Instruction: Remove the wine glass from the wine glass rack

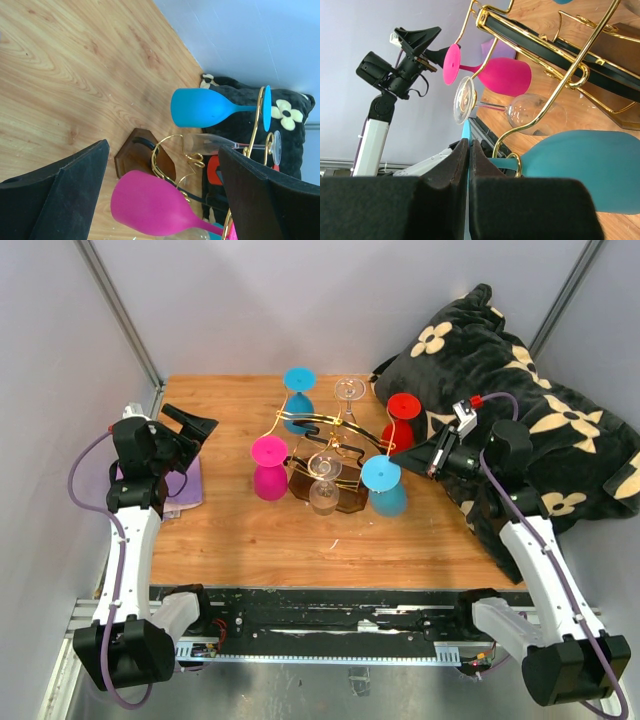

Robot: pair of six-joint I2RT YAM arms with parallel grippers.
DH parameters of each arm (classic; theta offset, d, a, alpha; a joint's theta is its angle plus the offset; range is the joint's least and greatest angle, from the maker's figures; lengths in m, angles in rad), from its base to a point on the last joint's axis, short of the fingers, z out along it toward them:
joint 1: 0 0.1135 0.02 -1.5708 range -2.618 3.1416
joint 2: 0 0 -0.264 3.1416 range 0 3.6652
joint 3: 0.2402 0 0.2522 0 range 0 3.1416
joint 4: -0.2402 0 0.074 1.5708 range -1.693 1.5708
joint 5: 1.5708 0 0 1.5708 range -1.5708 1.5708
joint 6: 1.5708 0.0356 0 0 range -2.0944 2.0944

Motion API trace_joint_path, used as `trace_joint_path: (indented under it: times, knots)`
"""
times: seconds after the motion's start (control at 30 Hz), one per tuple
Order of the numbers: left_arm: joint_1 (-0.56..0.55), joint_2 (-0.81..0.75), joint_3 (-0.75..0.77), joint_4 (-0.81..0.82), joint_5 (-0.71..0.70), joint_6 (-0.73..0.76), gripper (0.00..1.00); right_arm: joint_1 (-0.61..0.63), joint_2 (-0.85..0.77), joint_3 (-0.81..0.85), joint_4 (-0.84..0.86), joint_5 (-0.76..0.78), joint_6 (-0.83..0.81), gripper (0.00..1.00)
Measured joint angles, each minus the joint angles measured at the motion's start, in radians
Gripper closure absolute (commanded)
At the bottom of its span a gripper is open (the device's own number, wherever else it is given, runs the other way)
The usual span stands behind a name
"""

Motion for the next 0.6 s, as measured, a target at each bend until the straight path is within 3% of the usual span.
trace_joint_path:
  times: [0.33, 0.6]
  knots:
    - [0.0, 0.0, -0.012, 0.007, 0.018, -0.001, 0.04, 0.002, -0.095, -0.045, 0.0, -0.029, 0.028, 1.0]
    - [0.0, 0.0, -0.013, 0.007, 0.022, -0.001, 0.04, 0.029, -0.067, -0.111, 0.094, -0.036, 0.097, 1.0]
